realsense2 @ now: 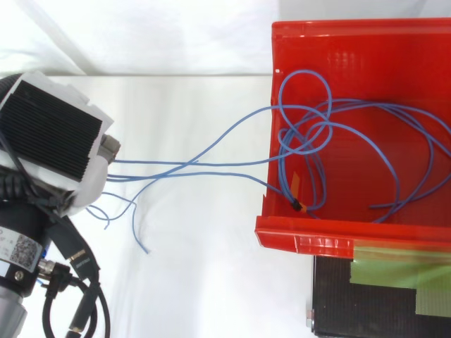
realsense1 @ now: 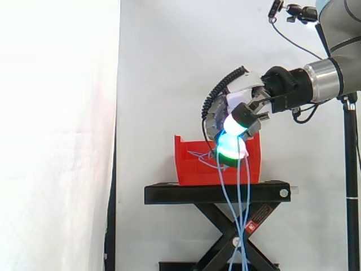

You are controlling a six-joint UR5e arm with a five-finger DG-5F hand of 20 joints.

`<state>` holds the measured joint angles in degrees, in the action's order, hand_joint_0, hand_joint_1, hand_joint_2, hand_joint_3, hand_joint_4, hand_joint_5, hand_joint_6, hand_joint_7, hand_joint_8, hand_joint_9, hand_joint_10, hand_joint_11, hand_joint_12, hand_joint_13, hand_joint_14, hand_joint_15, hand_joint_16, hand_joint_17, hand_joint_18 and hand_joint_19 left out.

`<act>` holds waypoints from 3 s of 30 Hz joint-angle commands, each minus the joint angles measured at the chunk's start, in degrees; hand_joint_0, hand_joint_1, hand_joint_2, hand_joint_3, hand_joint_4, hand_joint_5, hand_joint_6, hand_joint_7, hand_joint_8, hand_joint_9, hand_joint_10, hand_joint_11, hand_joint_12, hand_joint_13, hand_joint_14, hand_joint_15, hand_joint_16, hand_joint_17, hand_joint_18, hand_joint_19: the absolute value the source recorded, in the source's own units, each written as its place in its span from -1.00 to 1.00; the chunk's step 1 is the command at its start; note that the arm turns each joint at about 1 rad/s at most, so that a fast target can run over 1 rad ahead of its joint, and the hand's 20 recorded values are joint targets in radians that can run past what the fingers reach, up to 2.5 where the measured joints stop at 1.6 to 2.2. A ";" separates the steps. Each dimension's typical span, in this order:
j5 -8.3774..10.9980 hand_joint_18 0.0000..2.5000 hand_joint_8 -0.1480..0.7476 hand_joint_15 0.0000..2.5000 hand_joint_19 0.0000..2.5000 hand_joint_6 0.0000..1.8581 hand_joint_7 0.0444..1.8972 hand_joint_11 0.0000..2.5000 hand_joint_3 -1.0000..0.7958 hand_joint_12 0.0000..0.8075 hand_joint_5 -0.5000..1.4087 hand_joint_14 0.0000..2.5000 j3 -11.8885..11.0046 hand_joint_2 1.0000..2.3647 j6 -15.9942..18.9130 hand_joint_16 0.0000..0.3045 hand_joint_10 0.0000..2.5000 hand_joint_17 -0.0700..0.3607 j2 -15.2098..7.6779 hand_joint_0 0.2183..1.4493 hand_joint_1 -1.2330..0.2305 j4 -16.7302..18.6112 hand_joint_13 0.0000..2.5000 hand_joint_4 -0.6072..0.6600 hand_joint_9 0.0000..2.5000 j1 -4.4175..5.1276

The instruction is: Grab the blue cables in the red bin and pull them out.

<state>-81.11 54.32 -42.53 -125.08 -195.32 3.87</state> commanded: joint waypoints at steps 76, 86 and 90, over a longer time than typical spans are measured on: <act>-1.85 -0.11 -0.14 -0.38 0.49 0.24 -0.63 0.01 -1.00 -0.26 0.37 1.00 0.17 -1.00 1.79 -0.75 -0.97 -0.27 0.02 0.17 -0.61 -0.06 -0.17 0.22 0.02 -0.36; -5.81 -0.10 -0.16 -0.38 0.50 0.27 -0.64 0.02 -1.00 -0.26 0.35 1.00 0.17 -1.00 -11.30 -0.75 -0.97 -0.27 0.02 0.17 -0.61 1.61 -0.16 0.23 0.02 -0.36; -7.39 -0.10 -0.16 -0.39 0.49 0.27 -0.64 0.01 -1.00 -0.26 0.35 1.00 0.17 -1.00 -20.09 -0.75 -0.97 -0.28 0.02 0.17 -0.60 5.39 -0.15 0.22 0.02 -0.45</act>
<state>-87.22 54.49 -52.23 -125.07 -192.63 3.50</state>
